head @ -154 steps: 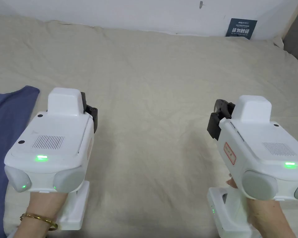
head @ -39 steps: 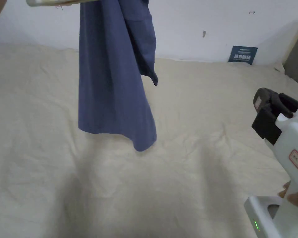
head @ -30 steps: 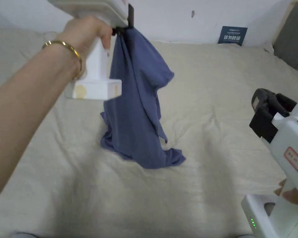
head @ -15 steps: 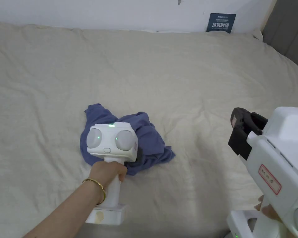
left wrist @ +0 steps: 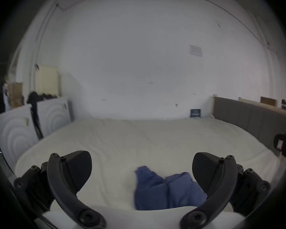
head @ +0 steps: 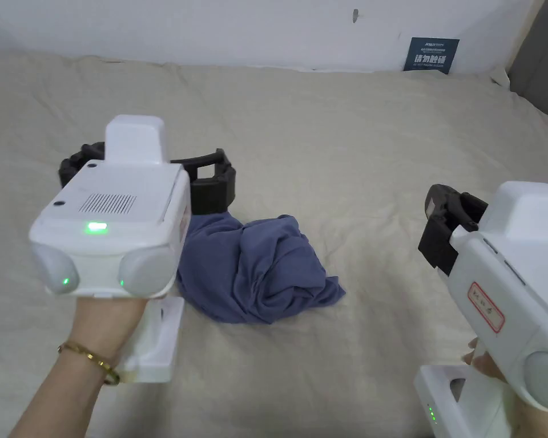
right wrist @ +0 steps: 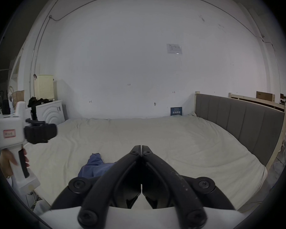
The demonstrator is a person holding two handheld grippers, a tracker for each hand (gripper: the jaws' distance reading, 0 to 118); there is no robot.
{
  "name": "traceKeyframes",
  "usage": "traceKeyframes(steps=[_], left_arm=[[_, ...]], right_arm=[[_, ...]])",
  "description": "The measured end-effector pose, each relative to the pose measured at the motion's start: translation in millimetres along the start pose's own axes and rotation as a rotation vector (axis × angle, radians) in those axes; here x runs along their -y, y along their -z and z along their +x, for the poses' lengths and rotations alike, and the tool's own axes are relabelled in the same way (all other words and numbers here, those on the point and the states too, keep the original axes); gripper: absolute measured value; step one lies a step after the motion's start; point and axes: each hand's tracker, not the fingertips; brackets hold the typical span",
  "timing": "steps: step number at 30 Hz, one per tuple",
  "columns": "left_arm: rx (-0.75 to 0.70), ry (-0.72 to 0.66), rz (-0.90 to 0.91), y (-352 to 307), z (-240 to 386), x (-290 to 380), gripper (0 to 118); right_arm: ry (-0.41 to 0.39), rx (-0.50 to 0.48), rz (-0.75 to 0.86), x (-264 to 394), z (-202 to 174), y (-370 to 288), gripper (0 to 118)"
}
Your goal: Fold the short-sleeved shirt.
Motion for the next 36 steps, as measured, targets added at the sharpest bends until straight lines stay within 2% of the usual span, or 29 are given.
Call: traceKeyframes(steps=[5,8,11,12,13,15,21,25,26,27,30,31,34,36], left_arm=[[-0.038,0.042,0.002,-28,-16,23,116],[-0.051,0.05,-0.018,-33,-21,35,78],[-0.04,-0.011,-0.07,-33,-25,45,40],[-0.04,-0.017,-0.079,-32,-25,48,16],[-0.049,-0.014,-0.087,-31,-24,50,1],[-0.049,-0.018,-0.097,-29,-26,53,0],[-0.016,-0.027,-0.13,-14,-27,50,0],[0.037,-0.049,-0.2,24,-31,35,2],[0.044,-0.06,-0.22,37,-31,31,8],[0.059,-0.061,-0.261,54,-32,26,31],[0.147,-0.1,-0.457,115,-36,16,112],[0.174,-0.125,-0.519,135,-36,15,118],[0.228,-0.189,-0.622,190,-36,18,118],[0.194,-0.199,-0.705,220,-29,22,118]], right_arm=[[-0.025,-0.01,0.015,1,-14,7,1],[-0.026,-0.025,0.005,5,-22,10,1],[-0.013,-0.039,-0.01,12,-28,12,1],[-0.014,-0.043,-0.015,13,-30,12,1],[-0.016,-0.044,-0.021,14,-33,12,1],[-0.023,-0.053,-0.027,16,-35,12,1],[-0.013,-0.053,-0.025,15,-37,16,1],[-0.009,-0.048,-0.041,14,-36,25,1],[-0.009,-0.05,-0.044,14,-35,27,1],[-0.011,-0.051,-0.048,14,-35,30,1],[-0.013,-0.048,-0.056,14,-33,37,1],[-0.014,-0.049,-0.061,14,-32,41,1],[-0.024,-0.039,-0.08,16,-27,52,1],[-0.03,-0.028,-0.1,19,-22,59,1]])
